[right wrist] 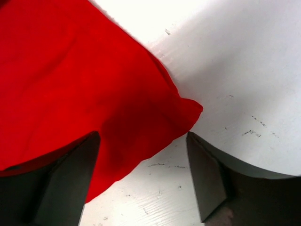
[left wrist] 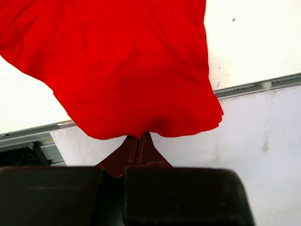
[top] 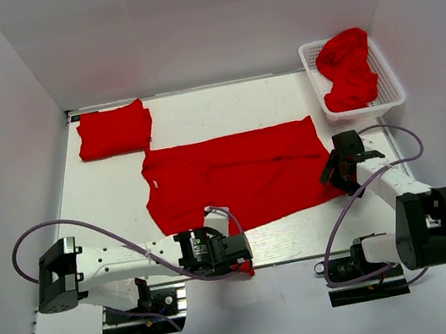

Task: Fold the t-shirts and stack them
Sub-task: Grap the side of the flattened tshirt closest away from the robot with both arms

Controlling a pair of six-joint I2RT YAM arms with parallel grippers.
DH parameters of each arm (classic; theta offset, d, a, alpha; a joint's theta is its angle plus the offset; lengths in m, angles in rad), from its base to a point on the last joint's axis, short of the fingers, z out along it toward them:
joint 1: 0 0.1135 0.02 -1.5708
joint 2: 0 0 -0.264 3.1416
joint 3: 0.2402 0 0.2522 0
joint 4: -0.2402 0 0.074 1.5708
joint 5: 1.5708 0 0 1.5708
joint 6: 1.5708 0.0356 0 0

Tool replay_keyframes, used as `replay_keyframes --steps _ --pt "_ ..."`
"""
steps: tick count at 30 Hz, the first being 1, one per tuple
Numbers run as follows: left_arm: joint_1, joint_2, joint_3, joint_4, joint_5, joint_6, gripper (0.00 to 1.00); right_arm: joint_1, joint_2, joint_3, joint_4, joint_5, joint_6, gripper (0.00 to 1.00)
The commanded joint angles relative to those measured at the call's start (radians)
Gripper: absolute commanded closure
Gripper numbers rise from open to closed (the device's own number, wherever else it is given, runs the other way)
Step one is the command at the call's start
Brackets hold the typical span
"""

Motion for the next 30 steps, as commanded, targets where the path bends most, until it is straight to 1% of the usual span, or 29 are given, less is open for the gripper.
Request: replay_keyframes --steps 1,2,3,4,5,6,7,9,10,11,13,15,17,21,22,26,30 --pt "0.012 -0.014 0.030 0.001 -0.025 0.007 1.00 -0.009 0.017 -0.014 0.035 -0.007 0.008 0.22" --pt "0.023 -0.014 0.030 0.001 -0.025 0.007 1.00 -0.009 0.017 -0.024 0.036 -0.010 0.008 0.22" --pt "0.023 -0.014 0.030 0.010 -0.025 0.007 1.00 -0.012 0.015 -0.032 0.038 -0.010 0.008 0.25" --pt "0.033 -0.014 0.039 0.010 -0.025 0.016 1.00 -0.012 0.014 -0.035 0.046 -0.004 0.006 0.28" --pt "0.033 -0.014 0.040 0.010 -0.025 0.016 1.00 -0.013 0.012 -0.049 0.053 -0.003 0.011 0.37" --pt "0.043 -0.014 0.040 0.010 -0.025 0.025 1.00 -0.015 0.014 -0.055 0.059 0.002 0.010 0.37" --pt "0.043 -0.005 0.040 0.010 -0.025 0.025 1.00 -0.018 0.017 -0.057 0.061 -0.004 0.011 0.41" --pt "0.064 -0.005 0.049 0.010 -0.025 0.025 1.00 -0.019 0.028 -0.057 0.082 -0.015 0.017 0.45" --pt "0.064 -0.005 0.049 0.010 -0.025 0.025 1.00 -0.021 0.032 -0.057 0.086 -0.019 0.016 0.49" --pt "0.064 -0.005 0.049 0.010 -0.034 0.025 1.00 -0.021 0.035 -0.052 0.095 -0.024 0.016 0.63" --pt "0.090 -0.015 0.049 0.019 -0.045 0.034 1.00 -0.021 0.047 -0.049 0.096 -0.023 0.017 0.79" --pt "0.105 -0.026 0.040 0.028 -0.060 0.053 1.00 -0.021 0.057 -0.043 0.096 -0.024 0.017 1.00" --pt "0.130 -0.026 0.050 0.038 -0.100 0.062 1.00 -0.024 0.060 -0.035 0.099 -0.021 0.011 1.00" --pt "0.193 -0.006 0.110 -0.015 -0.182 0.071 1.00 -0.019 0.051 -0.008 0.078 0.005 -0.003 1.00" --pt "0.226 -0.006 0.122 -0.028 -0.195 0.071 1.00 -0.019 0.042 0.011 0.072 0.008 -0.013 1.00" --pt "0.317 -0.015 0.150 -0.007 -0.248 0.082 1.00 -0.016 0.012 0.041 0.049 0.001 -0.032 1.00" --pt "0.383 -0.052 0.162 0.024 -0.277 0.155 1.00 -0.015 0.028 0.074 0.063 -0.052 -0.073 1.00"
